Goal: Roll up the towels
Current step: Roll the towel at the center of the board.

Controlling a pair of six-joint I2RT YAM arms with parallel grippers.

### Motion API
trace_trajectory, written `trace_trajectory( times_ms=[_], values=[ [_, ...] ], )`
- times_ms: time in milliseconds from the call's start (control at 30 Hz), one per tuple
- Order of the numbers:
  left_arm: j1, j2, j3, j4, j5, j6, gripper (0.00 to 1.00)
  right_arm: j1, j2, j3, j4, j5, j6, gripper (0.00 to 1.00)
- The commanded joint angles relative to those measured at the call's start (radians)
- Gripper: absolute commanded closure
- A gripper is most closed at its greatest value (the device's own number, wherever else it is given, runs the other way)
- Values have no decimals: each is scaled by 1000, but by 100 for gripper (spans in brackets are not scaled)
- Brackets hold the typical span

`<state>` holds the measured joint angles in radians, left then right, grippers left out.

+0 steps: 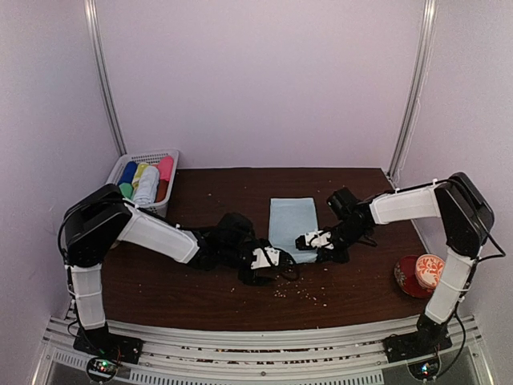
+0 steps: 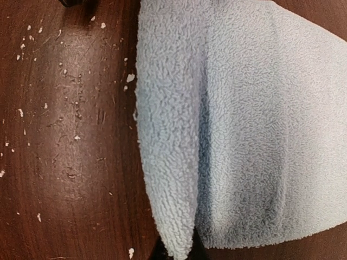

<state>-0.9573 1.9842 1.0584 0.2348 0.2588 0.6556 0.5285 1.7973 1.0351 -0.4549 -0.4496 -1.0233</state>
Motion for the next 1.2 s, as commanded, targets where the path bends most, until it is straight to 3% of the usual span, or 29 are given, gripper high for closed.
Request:
trace_trajectory(
  times_ms=[0,233,467,633,900,1000,1167],
  values=[
    [-21,35,4,119,-109,-7,30,-20,68,52,-197,-69,35,100],
    [-22,85,34,111,-143,-36,55,-51,107,104,-269,-89,48,100],
    [-12,102,75,51,-156,-45,52,-59,118,133,-324,-90,27,100],
    [17,109,134,-52,-60,-68,56,-64,117,139,-330,-84,27,100],
    [67,138,237,-251,157,-89,95,-73,129,152,-328,-60,49,100],
    [91,155,271,-330,261,-95,99,-76,140,165,-341,-56,54,100],
    [121,182,323,-410,355,-126,98,-85,171,221,-409,-75,74,100]
  ],
)
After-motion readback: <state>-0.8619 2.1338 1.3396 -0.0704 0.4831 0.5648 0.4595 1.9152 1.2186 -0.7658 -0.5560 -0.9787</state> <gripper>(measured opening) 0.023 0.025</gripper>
